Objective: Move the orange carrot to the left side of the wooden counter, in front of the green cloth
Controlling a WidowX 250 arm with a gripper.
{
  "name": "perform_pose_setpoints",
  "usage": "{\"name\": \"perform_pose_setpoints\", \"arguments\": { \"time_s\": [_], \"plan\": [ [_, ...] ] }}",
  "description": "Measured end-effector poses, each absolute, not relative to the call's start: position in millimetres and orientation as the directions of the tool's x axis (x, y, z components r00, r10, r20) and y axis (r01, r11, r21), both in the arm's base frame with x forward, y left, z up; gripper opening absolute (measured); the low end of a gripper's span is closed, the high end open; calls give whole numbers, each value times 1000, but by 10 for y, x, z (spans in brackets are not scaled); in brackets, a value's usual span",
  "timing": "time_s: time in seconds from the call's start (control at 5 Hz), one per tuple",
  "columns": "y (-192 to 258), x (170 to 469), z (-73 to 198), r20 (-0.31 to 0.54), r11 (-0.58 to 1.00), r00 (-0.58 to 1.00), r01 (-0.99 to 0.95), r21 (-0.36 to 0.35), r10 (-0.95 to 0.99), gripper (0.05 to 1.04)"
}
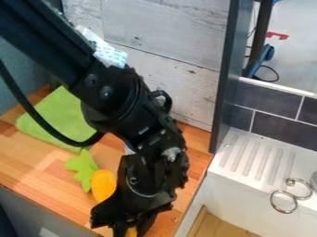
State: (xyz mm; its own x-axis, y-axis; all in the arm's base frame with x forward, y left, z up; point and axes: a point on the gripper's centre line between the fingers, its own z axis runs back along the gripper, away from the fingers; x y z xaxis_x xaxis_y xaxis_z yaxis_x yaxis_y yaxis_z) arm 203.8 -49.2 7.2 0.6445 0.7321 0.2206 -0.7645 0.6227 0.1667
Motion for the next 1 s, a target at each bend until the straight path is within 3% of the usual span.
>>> {"name": "perform_pose_setpoints", "arguments": {
  "time_s": [0.2, 0.6, 1.0],
  "plan": [
    [-505, 2047, 320, 240, 704, 696, -707, 62, 677, 291],
    [-387, 1918, 630, 265, 685, 666, -728, 26, 698, 267],
    [75, 1869, 778, 282, 557, 553, -827, 73, 784, 267]
  ]
}}
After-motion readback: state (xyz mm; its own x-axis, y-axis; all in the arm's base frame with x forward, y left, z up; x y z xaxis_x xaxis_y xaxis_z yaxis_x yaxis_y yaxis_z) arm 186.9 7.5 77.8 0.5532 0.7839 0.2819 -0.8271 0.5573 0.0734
